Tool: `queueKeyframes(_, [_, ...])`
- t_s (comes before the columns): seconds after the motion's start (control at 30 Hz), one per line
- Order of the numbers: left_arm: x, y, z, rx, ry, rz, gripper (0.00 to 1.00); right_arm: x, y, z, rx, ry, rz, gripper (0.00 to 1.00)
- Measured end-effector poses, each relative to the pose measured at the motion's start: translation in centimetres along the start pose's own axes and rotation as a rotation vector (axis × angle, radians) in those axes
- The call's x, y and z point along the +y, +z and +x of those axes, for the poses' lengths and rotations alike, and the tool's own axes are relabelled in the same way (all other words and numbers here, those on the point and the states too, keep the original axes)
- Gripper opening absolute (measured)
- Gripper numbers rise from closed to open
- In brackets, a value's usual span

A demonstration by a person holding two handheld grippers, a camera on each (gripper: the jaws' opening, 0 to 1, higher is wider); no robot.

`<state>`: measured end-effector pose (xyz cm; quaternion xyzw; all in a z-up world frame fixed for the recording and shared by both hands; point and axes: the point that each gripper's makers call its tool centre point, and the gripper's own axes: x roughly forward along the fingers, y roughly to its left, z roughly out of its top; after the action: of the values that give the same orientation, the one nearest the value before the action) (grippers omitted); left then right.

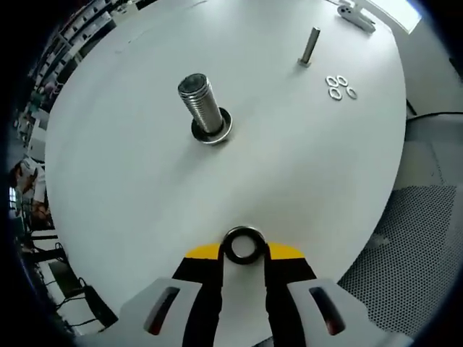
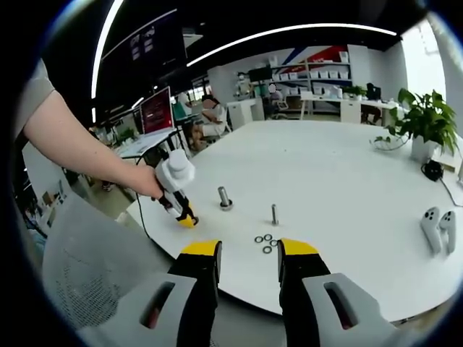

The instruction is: Place the washer onto the threaded stud by aligning its center hole with the stud, sliding it down to the base, and recovering from edge contact or off-axis alignment until the washer reaches the visible bottom stop.

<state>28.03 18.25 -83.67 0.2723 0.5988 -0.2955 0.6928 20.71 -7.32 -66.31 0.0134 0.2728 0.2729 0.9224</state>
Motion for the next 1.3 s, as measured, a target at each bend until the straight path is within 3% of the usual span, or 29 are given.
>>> queueKeyframes(0.2, [0.0,0.0,-0.1,-0.006,0.002,-0.003,0.19,0.0,0.0,0.0,0.000,-0.001,0.001,0.33])
queueKeyframes(0.77, [1.3,2.1,-2.1,-0.065,0.002,-0.001,0.19,0.1,-0.1,0.1,0.008,0.005,-0.004,0.33])
queueKeyframes(1.3, [3.1,8.3,-6.5,-0.225,0.047,-0.003,0.19,0.2,-0.1,0.1,0.008,0.012,-0.006,0.33])
